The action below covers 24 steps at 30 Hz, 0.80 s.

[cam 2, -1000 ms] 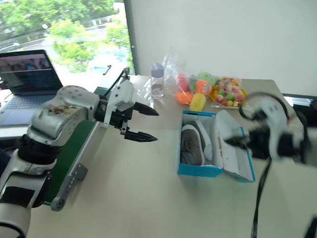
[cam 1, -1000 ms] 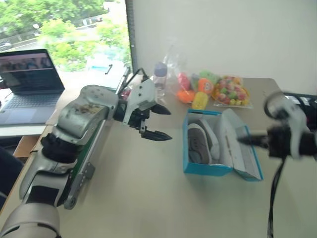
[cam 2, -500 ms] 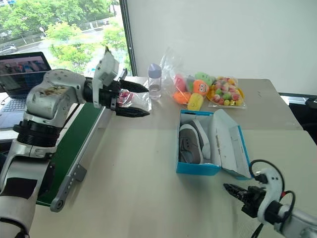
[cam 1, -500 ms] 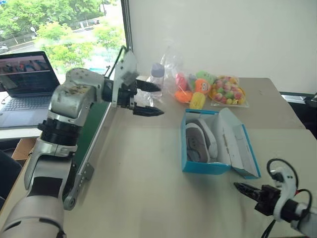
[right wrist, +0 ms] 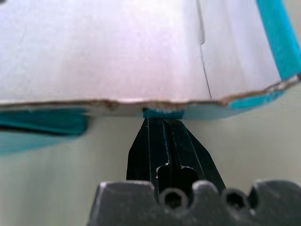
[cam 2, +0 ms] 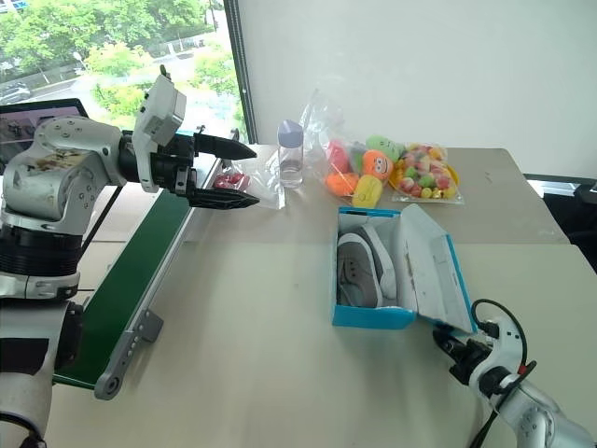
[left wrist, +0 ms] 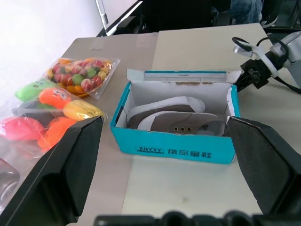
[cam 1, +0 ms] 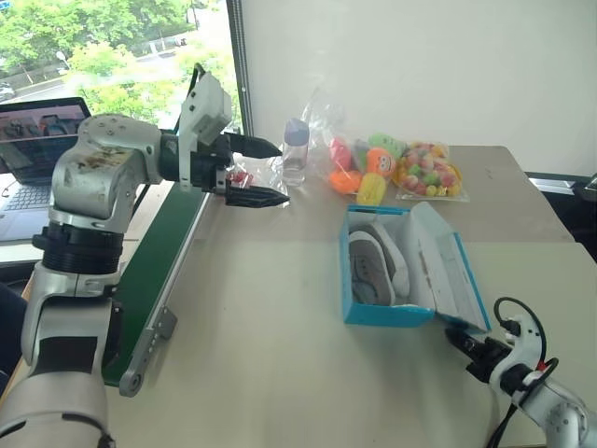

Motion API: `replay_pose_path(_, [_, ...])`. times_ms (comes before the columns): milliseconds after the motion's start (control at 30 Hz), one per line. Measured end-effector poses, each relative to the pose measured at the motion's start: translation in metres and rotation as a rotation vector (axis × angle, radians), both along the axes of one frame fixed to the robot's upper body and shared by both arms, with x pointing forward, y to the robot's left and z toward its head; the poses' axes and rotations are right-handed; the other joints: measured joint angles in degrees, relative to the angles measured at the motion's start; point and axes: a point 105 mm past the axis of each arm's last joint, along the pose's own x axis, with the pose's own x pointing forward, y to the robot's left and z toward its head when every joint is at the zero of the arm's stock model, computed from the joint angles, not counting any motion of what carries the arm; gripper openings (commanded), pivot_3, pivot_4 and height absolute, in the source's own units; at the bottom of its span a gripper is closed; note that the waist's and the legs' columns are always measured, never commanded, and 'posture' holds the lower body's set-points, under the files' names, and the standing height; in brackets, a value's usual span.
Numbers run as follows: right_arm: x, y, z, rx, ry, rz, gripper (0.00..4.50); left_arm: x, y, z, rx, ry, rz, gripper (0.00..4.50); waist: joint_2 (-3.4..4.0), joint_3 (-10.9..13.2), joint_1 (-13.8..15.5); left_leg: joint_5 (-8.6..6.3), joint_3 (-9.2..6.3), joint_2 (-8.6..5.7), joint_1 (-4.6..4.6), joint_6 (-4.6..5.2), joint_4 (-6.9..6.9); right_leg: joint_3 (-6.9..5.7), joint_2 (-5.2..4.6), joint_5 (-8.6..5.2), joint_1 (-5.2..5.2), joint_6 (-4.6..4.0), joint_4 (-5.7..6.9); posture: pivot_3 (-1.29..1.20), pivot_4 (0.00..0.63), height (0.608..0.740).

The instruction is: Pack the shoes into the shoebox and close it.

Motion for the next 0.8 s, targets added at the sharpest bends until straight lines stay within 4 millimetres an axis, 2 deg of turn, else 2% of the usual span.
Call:
replay_pose_path(100, [0.011, -0.008, 0.007, 0.001, -0.074, -0.075, 0.07, -0.001, 0.001, -0.002, -0.016, 0.024, -0.004, 4.5, 0.03, 0.01, -0.01, 0.0, 0.01, 0.0, 0.0, 0.0, -0.01, 0.01, 0.01, 0.02, -0.02, 0.02, 0.02, 0.0, 0.15, 0.74])
replay_pose_path(300, [0.015, -0.022, 0.033, 0.01, -0.202, -0.133, 0.07, -0.002, 0.01, -0.01, -0.013, 0.046, 0.013, 4.5, 0.08, 0.0, -0.13, 0.01, 0.03, 0.01, 0.05, -0.01, -0.1, 0.03, 0.03, 0.06, -0.02, 0.08, 0.03, 0.0, 0.15, 0.74])
replay_pose_path(467, [0.023, -0.031, 0.088, 0.05, -0.386, -0.142, 0.07, -0.002, 0.012, -0.013, -0.011, 0.052, 0.016, 4.5, 0.09, 0.0, -0.17, 0.01, 0.08, 0.0, 0.12, -0.01, -0.08, 0.08, 0.01, 0.05, 0.03, 0.05, 0.01, 0.0, 0.15, 0.74])
replay_pose_path(500, [0.025, -0.03, 0.104, 0.071, -0.433, -0.127, 0.07, -0.002, 0.012, -0.014, -0.01, 0.05, 0.014, 4.5, 0.09, 0.0, -0.18, 0.01, 0.07, 0.01, 0.14, -0.01, -0.09, 0.08, 0.01, 0.05, 0.04, 0.05, 0.02, 0.0, 0.15, 0.74])
replay_pose_path(633, [0.029, -0.02, 0.136, 0.105, -0.488, -0.037, 0.07, -0.002, 0.012, -0.016, -0.007, 0.045, 0.011, 4.5, 0.09, 0.01, -0.04, 0.01, 0.06, 0.02, 0.17, -0.01, -0.21, 0.06, 0.03, 0.05, 0.03, 0.05, 0.01, 0.0, 0.15, 0.74])
replay_pose_path(733, [0.032, -0.003, 0.152, 0.119, -0.496, 0.073, 0.07, -0.002, 0.012, -0.016, -0.007, 0.044, 0.01, 4.5, 0.08, 0.0, -0.09, 0.01, 0.07, 0.02, 0.17, -0.01, -0.23, 0.07, 0.04, 0.07, 0.04, 0.09, -0.02, 0.0, 0.15, 0.74])
replay_pose_path(800, [0.034, 0.012, 0.153, 0.14, -0.482, 0.141, 0.07, -0.003, 0.013, -0.016, -0.005, 0.043, 0.011, 4.5, 0.08, 0.0, -0.07, 0.01, 0.08, 0.01, 0.17, 0.0, -0.23, 0.07, 0.04, 0.08, 0.04, 0.11, -0.01, 0.0, 0.15, 0.74])
